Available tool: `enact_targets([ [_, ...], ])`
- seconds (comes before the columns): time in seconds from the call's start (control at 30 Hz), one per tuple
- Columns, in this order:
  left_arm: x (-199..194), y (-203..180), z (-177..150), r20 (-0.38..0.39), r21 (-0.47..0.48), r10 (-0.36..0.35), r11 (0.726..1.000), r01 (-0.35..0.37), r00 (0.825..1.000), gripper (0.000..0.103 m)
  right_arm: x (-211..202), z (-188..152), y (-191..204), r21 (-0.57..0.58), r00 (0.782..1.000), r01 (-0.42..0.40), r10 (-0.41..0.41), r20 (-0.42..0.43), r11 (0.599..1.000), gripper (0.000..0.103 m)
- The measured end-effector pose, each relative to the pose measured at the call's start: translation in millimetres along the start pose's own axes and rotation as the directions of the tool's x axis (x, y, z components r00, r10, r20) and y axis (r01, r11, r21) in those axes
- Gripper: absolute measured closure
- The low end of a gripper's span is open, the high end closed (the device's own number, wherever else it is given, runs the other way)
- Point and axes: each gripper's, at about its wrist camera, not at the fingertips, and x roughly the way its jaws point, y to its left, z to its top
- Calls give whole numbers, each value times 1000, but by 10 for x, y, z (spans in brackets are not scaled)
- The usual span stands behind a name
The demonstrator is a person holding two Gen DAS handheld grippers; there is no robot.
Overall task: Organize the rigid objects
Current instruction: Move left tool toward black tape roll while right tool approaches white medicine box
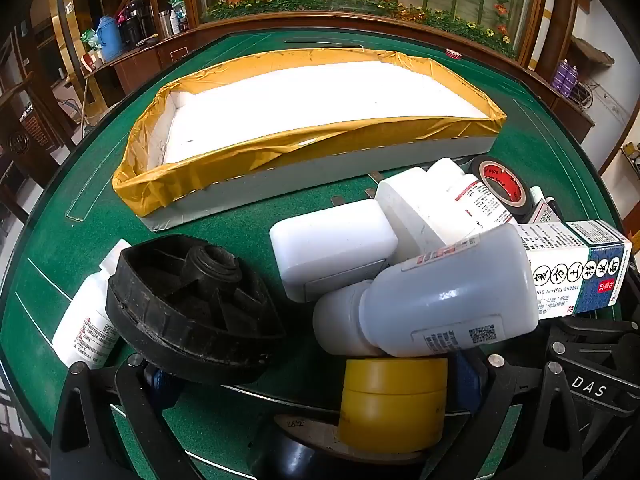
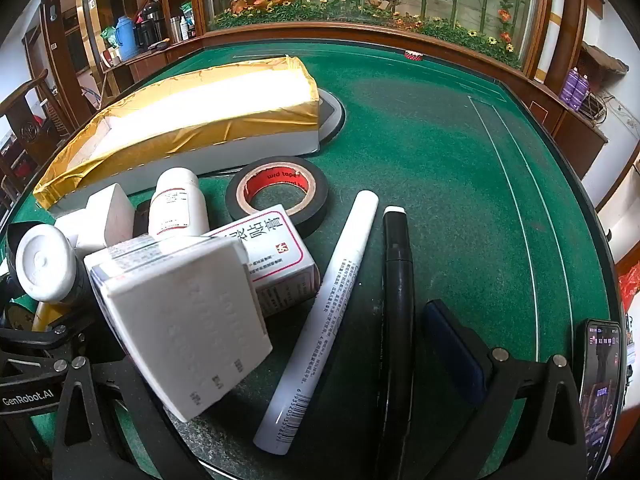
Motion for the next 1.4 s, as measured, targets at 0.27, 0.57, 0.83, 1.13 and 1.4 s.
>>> enact_targets([
  [0.27,9,-3,38,-2,-15,6,1000,-6,1000,0,-2,-3,-2,3,1000,3,-3,0,1000,0],
  [0.57,4,-24,46,1,-47,28,999,-28,1000,0,-2,-2,-7,5,1000,5,-5,-1,1000,0],
  [0.83,-58,-12,-29,-114,-66,2,998,-9,993,0,-12,-5,-28,-45,998,-34,32,-60,998,0],
  [1.13,-829,488,-204,-61,-233,-85,970,68,995,0,-593,-70,-206,-81,977,-209,204,-64,975,0],
  [1.4,-1010,760,-490,-133,-297,-33,955,-8,990,0,-698,-37,-154,-42,966,-260,259,-24,965,0],
])
